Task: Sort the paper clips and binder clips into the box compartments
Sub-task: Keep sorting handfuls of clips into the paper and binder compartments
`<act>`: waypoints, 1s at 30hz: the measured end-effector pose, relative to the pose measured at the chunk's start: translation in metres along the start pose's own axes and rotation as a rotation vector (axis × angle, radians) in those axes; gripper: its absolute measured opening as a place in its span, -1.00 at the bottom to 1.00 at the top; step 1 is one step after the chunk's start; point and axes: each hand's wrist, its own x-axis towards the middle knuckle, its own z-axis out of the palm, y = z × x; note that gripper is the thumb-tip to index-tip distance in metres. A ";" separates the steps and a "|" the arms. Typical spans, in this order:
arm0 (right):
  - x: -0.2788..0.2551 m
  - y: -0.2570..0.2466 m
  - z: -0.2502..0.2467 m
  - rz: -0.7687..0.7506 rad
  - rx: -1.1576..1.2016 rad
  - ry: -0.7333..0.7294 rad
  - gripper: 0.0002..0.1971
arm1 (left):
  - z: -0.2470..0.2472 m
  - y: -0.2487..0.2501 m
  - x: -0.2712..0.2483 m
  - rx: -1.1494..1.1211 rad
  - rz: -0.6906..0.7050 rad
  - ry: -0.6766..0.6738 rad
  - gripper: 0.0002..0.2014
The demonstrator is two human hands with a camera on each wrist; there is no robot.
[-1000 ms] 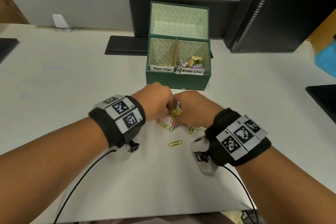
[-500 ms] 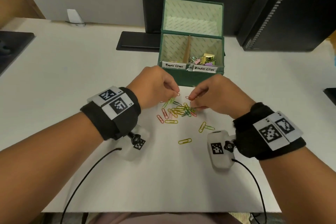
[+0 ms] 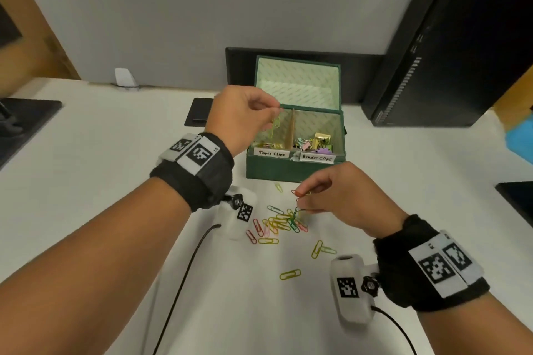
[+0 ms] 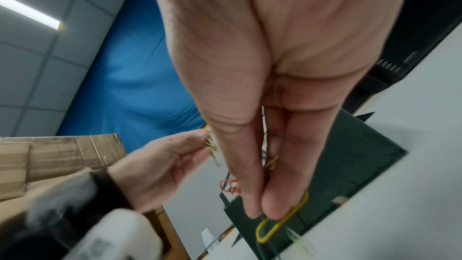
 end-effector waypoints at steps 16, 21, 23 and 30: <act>0.083 -0.085 0.006 -0.314 -0.403 0.339 -0.90 | -0.023 -0.014 -0.048 0.335 0.094 -0.024 -0.82; 0.087 -0.073 0.014 -0.247 -0.620 0.057 -0.79 | -0.027 -0.029 -0.064 0.429 0.033 -0.193 -0.81; 0.079 -0.067 0.008 -0.261 -0.535 0.114 -0.79 | -0.024 -0.035 -0.069 0.466 0.046 -0.266 -0.80; 0.001 -0.027 -0.012 -0.198 -0.387 0.138 -0.88 | 0.011 -0.046 -0.063 0.698 0.114 -0.658 -0.58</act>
